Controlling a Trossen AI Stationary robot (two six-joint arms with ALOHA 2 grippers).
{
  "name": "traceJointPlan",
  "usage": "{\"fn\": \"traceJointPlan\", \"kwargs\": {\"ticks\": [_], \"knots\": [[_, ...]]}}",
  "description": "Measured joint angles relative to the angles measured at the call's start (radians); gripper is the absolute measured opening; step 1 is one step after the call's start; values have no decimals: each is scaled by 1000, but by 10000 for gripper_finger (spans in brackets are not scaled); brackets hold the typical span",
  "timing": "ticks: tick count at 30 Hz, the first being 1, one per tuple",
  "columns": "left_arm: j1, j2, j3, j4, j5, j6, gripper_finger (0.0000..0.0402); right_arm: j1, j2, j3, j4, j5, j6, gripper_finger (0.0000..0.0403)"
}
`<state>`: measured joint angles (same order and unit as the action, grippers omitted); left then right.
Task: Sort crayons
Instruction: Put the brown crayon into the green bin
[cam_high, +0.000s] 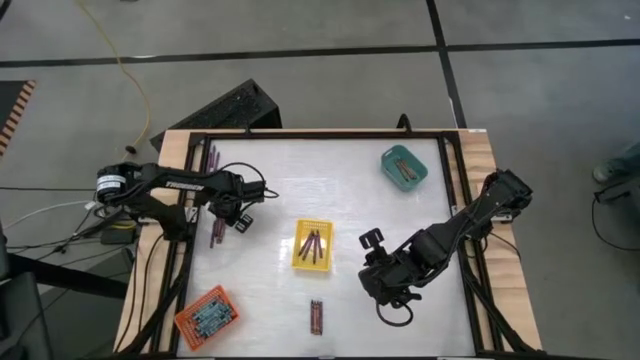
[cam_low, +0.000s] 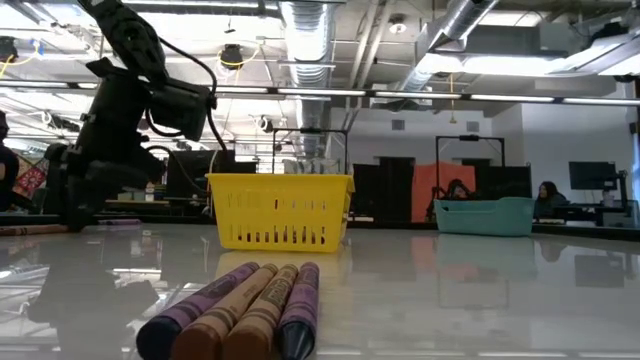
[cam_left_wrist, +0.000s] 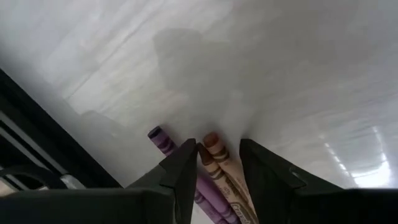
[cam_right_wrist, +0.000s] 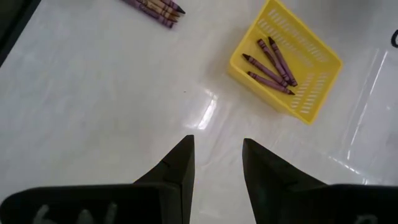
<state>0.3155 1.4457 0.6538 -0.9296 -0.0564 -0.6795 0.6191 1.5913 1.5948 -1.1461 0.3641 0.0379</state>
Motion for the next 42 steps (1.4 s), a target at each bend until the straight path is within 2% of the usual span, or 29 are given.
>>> {"fn": "traceJointPlan", "kwargs": {"ticks": [4, 12, 14, 22, 36, 42], "knots": [[17, 7, -1, 6, 20, 19, 105, 8, 0, 0, 1, 2, 0, 129], [47, 7, 0, 50, 105, 75, 17, 7, 0, 0, 1, 6, -4, 129], [54, 9, 10, 49, 116, 89, 8, 7, 0, 0, 1, 6, -4, 129], [69, 11, 62, 118, 223, 116, 13, 9, 0, 0, 1, 29, -4, 129], [68, 10, 99, 93, 173, 159, 13, 15, 0, 0, 3, 28, 16, 129], [17, -33, 172, 168, 153, 199, 13, 15, 0, -72, 145, -29, 34, 129]]}}
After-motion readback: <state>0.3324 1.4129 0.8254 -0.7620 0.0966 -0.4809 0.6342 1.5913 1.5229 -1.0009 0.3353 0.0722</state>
